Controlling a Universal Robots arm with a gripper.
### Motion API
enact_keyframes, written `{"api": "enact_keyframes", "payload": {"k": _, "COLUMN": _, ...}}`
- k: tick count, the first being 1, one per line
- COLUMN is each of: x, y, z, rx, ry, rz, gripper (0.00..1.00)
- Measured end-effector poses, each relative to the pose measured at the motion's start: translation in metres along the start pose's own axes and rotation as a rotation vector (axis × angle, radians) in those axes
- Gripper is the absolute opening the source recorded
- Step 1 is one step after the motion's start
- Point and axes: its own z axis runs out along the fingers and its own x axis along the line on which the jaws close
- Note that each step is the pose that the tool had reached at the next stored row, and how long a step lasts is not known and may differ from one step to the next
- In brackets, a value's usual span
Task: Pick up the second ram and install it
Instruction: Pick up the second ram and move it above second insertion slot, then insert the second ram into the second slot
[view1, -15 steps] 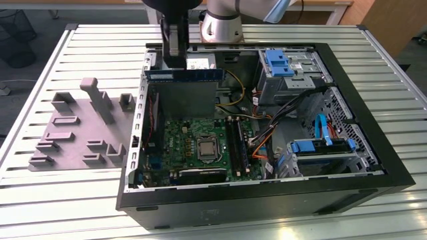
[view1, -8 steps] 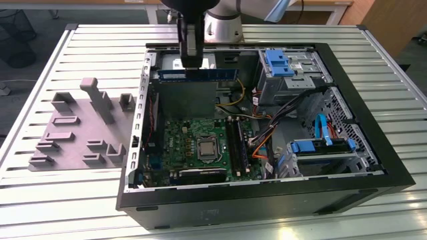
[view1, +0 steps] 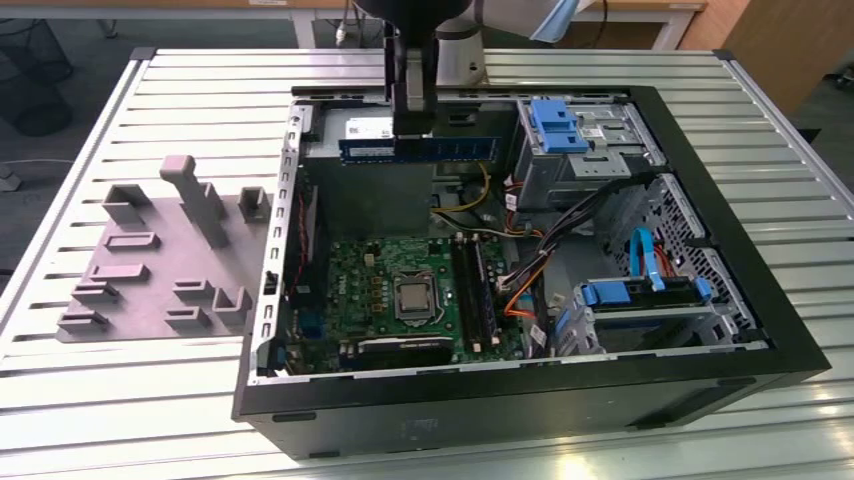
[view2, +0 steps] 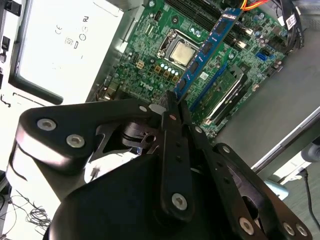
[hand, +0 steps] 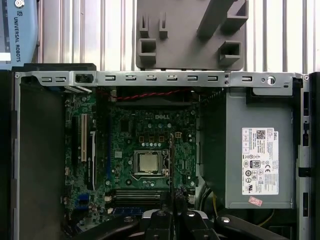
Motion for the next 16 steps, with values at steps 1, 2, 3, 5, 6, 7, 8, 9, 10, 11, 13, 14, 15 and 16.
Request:
{"api": "enact_keyframes", "payload": {"k": 1, "x": 0.0, "y": 0.0, "z": 0.0, "rx": 0.0, "ry": 0.0, "rz": 0.0, "gripper": 0.14}}
{"api": "enact_keyframes", "payload": {"k": 2, "x": 0.0, "y": 0.0, "z": 0.0, "rx": 0.0, "ry": 0.0, "rz": 0.0, "gripper": 0.14}}
{"api": "enact_keyframes", "payload": {"k": 3, "x": -0.0001, "y": 0.0, "z": 0.0, "rx": 0.0, "ry": 0.0, "rz": 0.0, "gripper": 0.14}}
{"api": "enact_keyframes", "payload": {"k": 5, "x": 0.0, "y": -0.0001, "z": 0.0, "rx": 0.0, "ry": 0.0001, "rz": 0.0, "gripper": 0.14}}
{"api": "enact_keyframes", "payload": {"k": 6, "x": 0.0, "y": -0.0004, "z": 0.0, "rx": 0.0, "ry": 0.0, "rz": 0.0, "gripper": 0.14}}
{"api": "enact_keyframes", "payload": {"k": 7, "x": -0.0001, "y": -0.0012, "z": 0.0001, "rx": 0.0001, "ry": -0.0001, "rz": 0.0, "gripper": 0.14}}
{"api": "enact_keyframes", "payload": {"k": 8, "x": -0.0002, "y": -0.0029, "z": 0.0, "rx": 0.0, "ry": 0.0, "rz": 0.0, "gripper": 0.14}}
{"api": "enact_keyframes", "payload": {"k": 9, "x": -0.0002, "y": -0.0052, "z": 0.0, "rx": 0.0, "ry": 0.0001, "rz": 0.0, "gripper": 0.14}}
{"api": "enact_keyframes", "payload": {"k": 10, "x": -0.0001, "y": -0.0063, "z": 0.0, "rx": 0.0, "ry": 0.0001, "rz": 0.0, "gripper": 0.14}}
{"api": "enact_keyframes", "payload": {"k": 11, "x": -0.0001, "y": -0.0065, "z": 0.0, "rx": 0.0, "ry": 0.0001, "rz": 0.0, "gripper": 0.14}}
{"api": "enact_keyframes", "payload": {"k": 13, "x": -0.0002, "y": -0.0066, "z": 0.0001, "rx": 0.0, "ry": 0.0, "rz": 0.0, "gripper": 0.14}}
{"api": "enact_keyframes", "payload": {"k": 14, "x": -0.0002, "y": -0.0068, "z": 0.0, "rx": 0.0, "ry": 0.0001, "rz": 0.0, "gripper": 0.14}}
{"api": "enact_keyframes", "payload": {"k": 15, "x": -0.0002, "y": -0.0068, "z": 0.0, "rx": 0.0, "ry": 0.0, "rz": 0.0, "gripper": 0.14}}
{"api": "enact_keyframes", "payload": {"k": 16, "x": -0.0002, "y": -0.0068, "z": 0.0, "rx": 0.0, "ry": 0.0, "rz": 0.0, "gripper": 0.14}}
